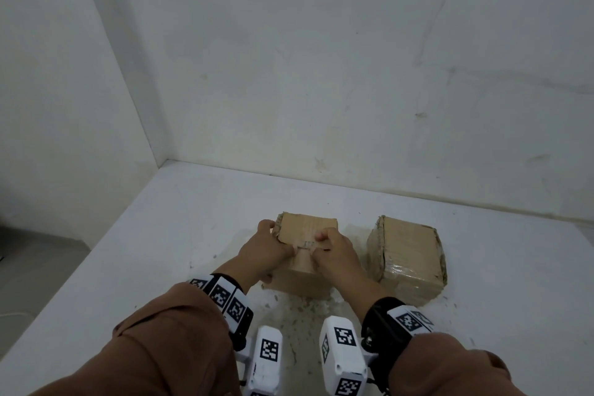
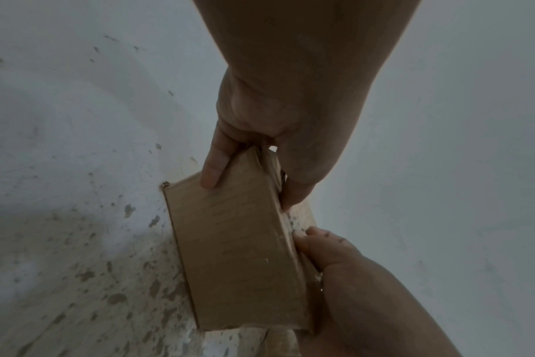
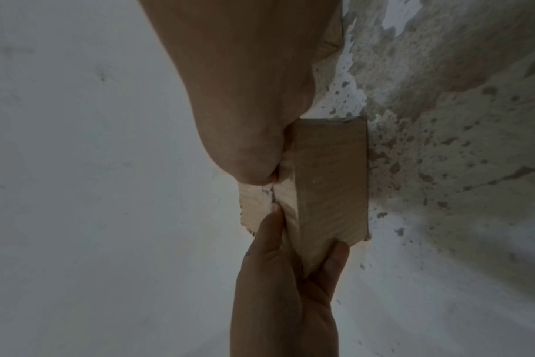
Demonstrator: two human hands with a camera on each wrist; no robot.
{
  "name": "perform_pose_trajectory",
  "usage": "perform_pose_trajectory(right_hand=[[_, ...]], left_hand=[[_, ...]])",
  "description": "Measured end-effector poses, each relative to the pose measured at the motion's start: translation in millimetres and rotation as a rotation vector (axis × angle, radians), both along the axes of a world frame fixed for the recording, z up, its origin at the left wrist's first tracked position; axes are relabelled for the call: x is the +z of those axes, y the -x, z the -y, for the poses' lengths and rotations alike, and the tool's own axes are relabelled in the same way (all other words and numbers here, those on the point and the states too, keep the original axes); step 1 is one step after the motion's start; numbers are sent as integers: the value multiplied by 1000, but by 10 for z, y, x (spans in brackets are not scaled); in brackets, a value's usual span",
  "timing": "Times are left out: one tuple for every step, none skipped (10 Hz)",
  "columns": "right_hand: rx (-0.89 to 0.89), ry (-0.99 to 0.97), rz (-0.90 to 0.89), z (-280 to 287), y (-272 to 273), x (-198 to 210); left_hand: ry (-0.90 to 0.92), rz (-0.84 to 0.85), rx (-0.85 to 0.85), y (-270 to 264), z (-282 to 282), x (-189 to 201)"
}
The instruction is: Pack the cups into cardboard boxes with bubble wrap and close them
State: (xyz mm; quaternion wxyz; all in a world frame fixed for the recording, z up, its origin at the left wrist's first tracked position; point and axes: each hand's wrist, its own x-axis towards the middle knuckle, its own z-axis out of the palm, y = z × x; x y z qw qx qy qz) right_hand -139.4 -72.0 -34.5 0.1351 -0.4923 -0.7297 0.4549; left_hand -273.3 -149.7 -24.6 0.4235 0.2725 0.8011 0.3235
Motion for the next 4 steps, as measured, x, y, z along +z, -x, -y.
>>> perform_pose_trajectory(right_hand=[[50,-58,-16,17,-171,23],[120,-156,-33,94,-525,34],[202,-208,50,215,-1032,42],[109,-145,45,411,-1599,25]], left_hand=[[-44,183,46,97,105,-26],[-50,316,57,177,282,-42],[-36,371,57,264,524,-94],[0,475,152,286,849,-169]])
